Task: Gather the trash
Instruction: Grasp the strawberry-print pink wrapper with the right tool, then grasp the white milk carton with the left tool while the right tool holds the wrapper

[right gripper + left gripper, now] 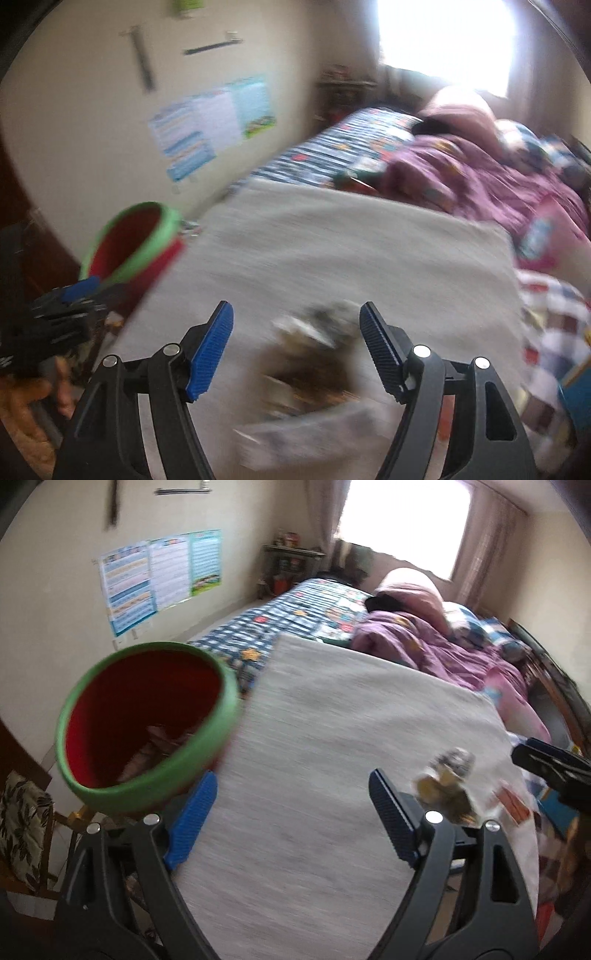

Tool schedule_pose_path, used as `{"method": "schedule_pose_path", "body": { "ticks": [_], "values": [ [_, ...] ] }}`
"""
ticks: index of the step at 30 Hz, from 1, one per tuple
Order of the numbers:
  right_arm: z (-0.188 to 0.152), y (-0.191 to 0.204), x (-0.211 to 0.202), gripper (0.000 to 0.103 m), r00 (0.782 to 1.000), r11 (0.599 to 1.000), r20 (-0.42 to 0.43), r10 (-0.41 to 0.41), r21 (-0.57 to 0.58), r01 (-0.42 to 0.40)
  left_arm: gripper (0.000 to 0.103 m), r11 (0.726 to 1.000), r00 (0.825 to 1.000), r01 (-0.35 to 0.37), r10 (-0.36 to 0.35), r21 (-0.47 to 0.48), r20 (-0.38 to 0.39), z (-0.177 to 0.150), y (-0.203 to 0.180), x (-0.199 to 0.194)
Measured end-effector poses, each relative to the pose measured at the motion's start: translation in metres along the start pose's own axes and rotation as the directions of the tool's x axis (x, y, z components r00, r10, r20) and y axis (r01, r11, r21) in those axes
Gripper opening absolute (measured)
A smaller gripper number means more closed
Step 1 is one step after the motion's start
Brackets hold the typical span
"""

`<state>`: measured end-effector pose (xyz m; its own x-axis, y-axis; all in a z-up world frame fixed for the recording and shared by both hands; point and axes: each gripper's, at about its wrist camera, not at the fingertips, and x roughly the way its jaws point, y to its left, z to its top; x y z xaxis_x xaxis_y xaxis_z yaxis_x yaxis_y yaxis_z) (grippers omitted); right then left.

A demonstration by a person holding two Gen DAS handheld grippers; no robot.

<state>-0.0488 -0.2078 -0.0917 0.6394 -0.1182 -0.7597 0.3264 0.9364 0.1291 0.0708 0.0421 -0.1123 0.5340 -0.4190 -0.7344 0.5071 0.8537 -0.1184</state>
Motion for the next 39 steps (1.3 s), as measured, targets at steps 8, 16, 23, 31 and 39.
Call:
{"method": "schedule_pose_path", "body": {
  "ticks": [8,16,23,31,39],
  "values": [
    [-0.043,-0.090,0.029,0.072,0.983,0.985,-0.161,-0.090,0.130,0.112,0.083,0.984,0.992,0.122,-0.116,0.127,-0.057,-0.031,-0.076,-0.003],
    [-0.064,-0.101,0.043,0.056,0.979,0.986,-0.204,-0.007,0.159,0.041,0.091,0.938,0.977,0.205,-0.177,0.278,-0.121,-0.048,-0.141,0.002],
    [-0.066,-0.095,0.026,0.033,0.984,0.991,-0.179,0.016,0.134,0.008,0.091,0.899,0.962,0.242,-0.173,0.366,-0.213,-0.057,-0.177,0.028],
    [-0.071,-0.103,0.010,0.033,0.986,0.984,-0.162,0.049,0.175,-0.021,0.091,0.867,0.946,0.262,-0.144,0.425,-0.289,-0.064,-0.201,0.061],
    [-0.076,-0.110,0.002,0.034,0.987,0.980,-0.154,0.055,0.196,-0.024,0.088,0.893,0.932,0.254,-0.124,0.371,-0.339,-0.071,-0.198,0.078]
  ]
}}
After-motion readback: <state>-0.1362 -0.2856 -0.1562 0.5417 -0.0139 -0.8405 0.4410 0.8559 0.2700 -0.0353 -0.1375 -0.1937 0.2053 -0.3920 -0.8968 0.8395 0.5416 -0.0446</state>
